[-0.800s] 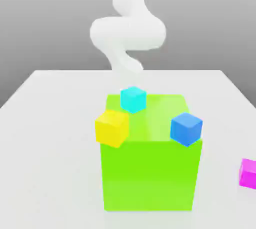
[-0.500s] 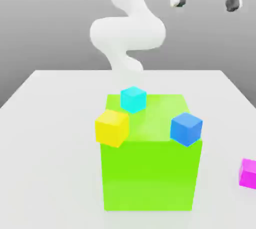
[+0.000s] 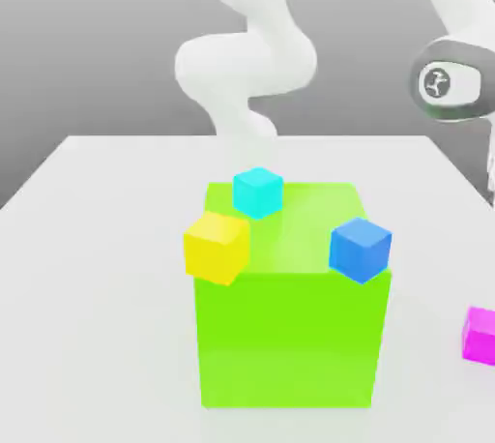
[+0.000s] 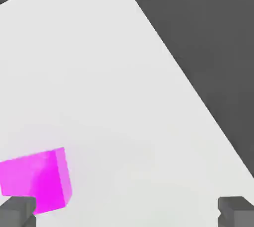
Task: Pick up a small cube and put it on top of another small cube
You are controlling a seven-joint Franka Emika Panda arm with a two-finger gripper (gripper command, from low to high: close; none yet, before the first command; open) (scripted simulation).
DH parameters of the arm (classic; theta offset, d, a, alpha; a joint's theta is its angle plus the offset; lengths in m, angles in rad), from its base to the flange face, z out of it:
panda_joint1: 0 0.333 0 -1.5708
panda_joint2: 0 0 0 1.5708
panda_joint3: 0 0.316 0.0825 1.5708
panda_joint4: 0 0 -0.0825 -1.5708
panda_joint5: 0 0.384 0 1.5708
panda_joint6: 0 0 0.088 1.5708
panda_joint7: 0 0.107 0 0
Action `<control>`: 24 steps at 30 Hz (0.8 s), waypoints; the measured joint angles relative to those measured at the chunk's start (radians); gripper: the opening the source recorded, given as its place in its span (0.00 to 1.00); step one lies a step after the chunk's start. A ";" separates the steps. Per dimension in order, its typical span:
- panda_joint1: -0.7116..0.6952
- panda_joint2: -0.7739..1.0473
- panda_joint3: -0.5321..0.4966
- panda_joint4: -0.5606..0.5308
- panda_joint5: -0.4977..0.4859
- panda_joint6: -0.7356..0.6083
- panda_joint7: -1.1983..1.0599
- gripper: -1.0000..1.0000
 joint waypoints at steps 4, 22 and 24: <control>0.064 0.149 -0.021 0.003 -0.079 0.077 0.024 0.50; 0.060 0.032 -0.026 0.029 -0.042 -0.084 0.003 0.00; 0.029 -0.040 -0.049 0.045 -0.011 -0.169 -0.017 0.00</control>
